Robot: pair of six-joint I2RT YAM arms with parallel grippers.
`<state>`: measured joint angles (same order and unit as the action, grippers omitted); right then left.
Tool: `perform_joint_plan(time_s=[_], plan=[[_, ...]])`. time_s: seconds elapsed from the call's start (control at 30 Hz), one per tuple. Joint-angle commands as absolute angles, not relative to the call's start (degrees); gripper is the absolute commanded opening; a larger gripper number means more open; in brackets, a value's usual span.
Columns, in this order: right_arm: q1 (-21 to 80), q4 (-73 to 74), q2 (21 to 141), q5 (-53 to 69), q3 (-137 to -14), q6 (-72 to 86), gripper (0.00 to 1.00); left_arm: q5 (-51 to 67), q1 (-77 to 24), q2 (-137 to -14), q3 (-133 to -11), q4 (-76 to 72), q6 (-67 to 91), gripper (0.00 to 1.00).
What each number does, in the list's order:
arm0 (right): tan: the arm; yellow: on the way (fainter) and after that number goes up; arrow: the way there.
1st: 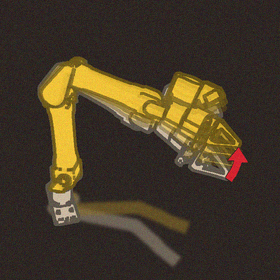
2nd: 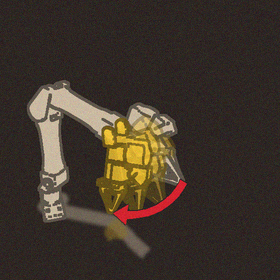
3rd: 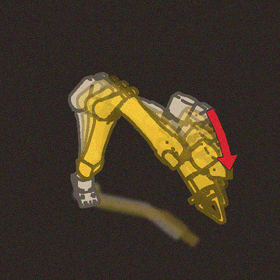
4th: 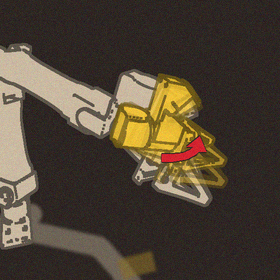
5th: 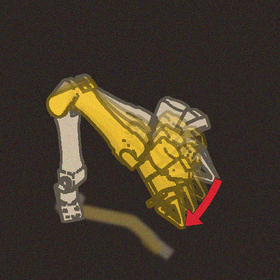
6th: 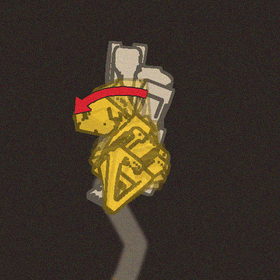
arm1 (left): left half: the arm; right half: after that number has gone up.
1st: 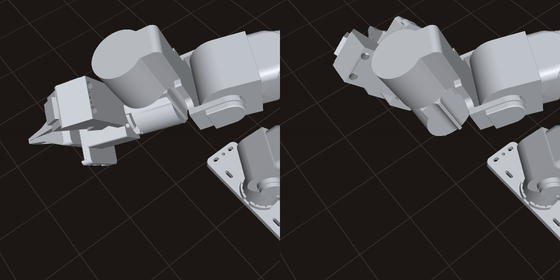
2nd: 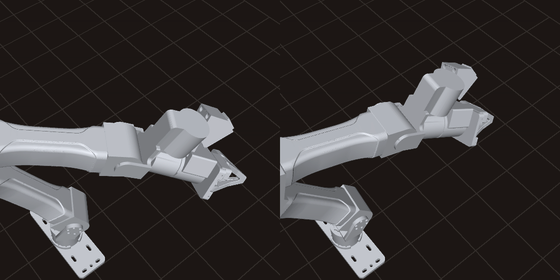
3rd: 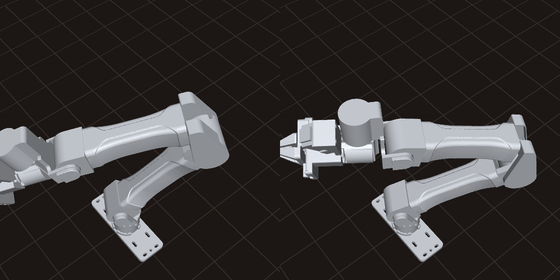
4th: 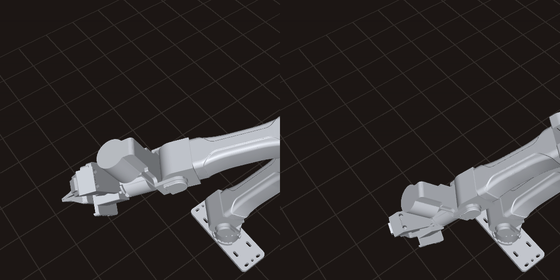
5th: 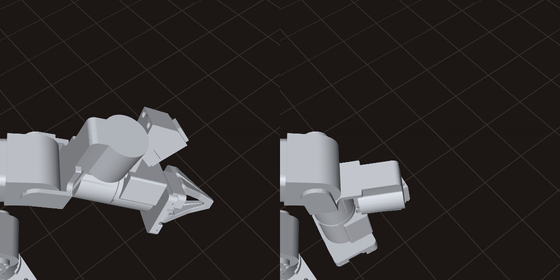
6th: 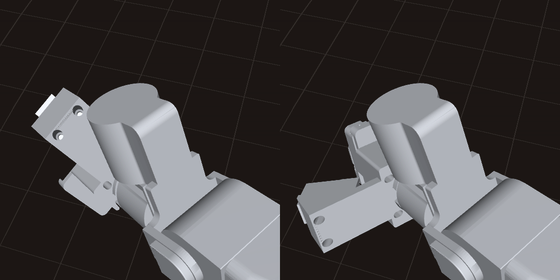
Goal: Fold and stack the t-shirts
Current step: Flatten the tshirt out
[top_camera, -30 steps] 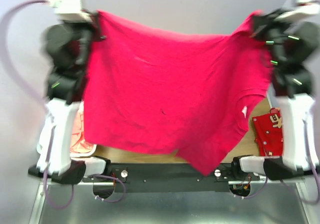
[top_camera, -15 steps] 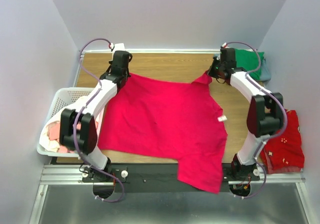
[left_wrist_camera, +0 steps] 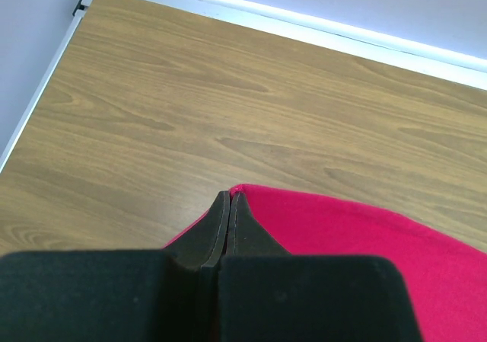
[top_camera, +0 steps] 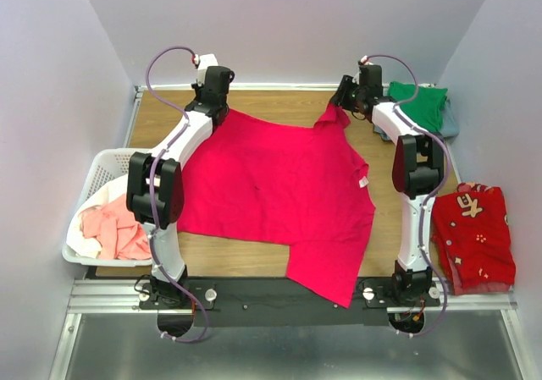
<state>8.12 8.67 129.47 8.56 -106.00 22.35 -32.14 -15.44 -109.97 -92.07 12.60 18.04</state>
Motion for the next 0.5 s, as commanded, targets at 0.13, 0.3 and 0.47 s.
perform_joint_plan(time_s=[0.13, 0.3, 0.47], plan=[[7.6, 7.9, 133.9, 8.9, -115.2, 21.5, 0.65, -36.4, -13.8, -111.5, -95.9, 12.8, 19.0, 0.00], [7.1, 12.2, 133.4, -2.9, -114.7, 24.0, 0.64, -35.0, -13.2, -113.0, -98.6, 14.1, 18.8, 0.00], [6.4, 15.4, 131.3, -6.1, -107.3, 25.5, 0.52, -33.6, -12.6, -114.0, -100.2, 15.0, 18.5, 0.00]])
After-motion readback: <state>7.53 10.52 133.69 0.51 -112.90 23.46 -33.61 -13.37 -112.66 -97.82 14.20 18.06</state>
